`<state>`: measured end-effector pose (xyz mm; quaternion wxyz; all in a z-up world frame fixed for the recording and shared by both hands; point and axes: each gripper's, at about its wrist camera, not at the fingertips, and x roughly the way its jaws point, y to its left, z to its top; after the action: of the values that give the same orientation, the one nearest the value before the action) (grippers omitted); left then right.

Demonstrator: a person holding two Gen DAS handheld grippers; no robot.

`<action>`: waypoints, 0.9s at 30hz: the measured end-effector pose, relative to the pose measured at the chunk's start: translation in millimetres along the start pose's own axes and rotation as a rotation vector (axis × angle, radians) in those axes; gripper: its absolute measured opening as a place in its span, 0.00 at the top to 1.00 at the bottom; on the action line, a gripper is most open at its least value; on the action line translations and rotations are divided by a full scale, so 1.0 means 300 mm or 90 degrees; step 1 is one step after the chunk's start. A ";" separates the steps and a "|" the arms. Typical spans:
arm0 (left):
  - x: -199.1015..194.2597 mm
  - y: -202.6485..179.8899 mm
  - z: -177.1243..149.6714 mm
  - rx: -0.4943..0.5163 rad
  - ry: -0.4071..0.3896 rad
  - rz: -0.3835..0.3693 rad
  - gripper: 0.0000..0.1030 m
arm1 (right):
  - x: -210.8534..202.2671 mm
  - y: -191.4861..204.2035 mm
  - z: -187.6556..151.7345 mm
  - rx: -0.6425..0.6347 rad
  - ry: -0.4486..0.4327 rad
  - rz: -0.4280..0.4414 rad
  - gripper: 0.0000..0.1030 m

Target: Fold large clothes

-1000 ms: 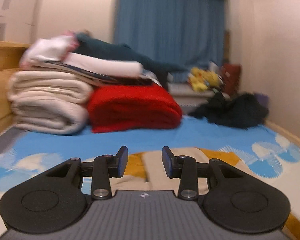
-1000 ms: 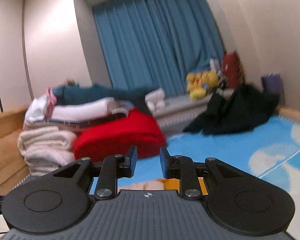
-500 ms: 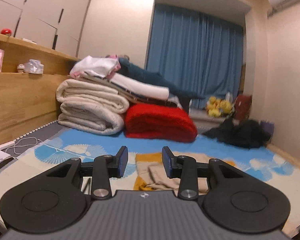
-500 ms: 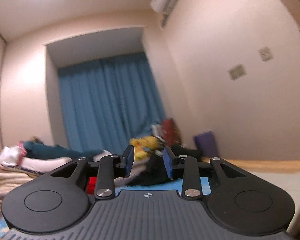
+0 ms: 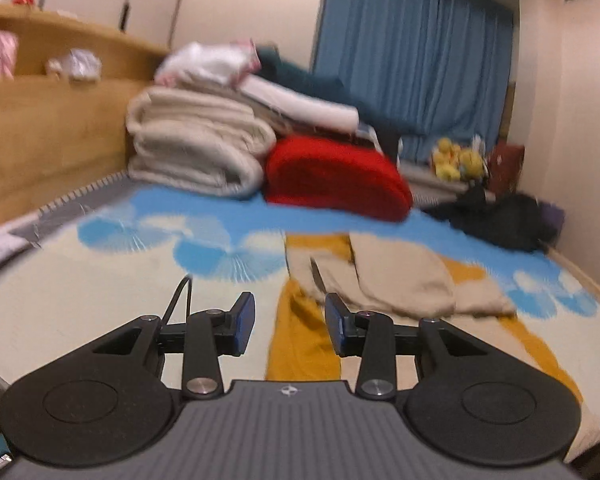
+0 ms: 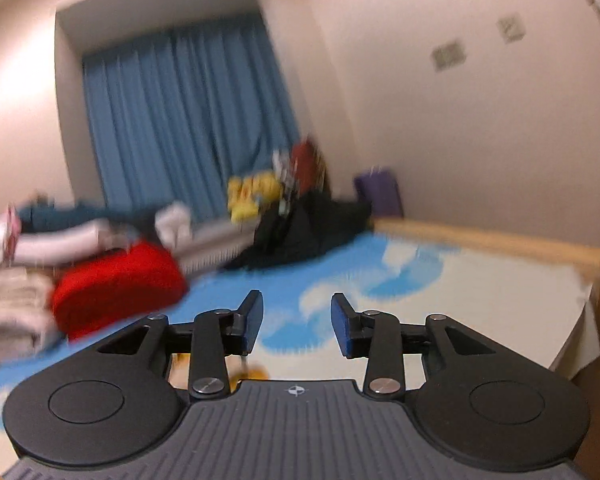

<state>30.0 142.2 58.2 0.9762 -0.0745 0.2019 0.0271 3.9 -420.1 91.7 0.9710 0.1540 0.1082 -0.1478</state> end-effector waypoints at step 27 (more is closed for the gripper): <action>-0.482 -0.338 0.358 0.110 -0.186 -0.090 0.46 | 0.022 -0.131 -0.027 0.124 -0.059 -0.002 0.53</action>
<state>-52.3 55.7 226.8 0.9974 0.0003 0.0541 -0.0483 -3.9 -454.9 71.9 0.9552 0.2401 0.0486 -0.1658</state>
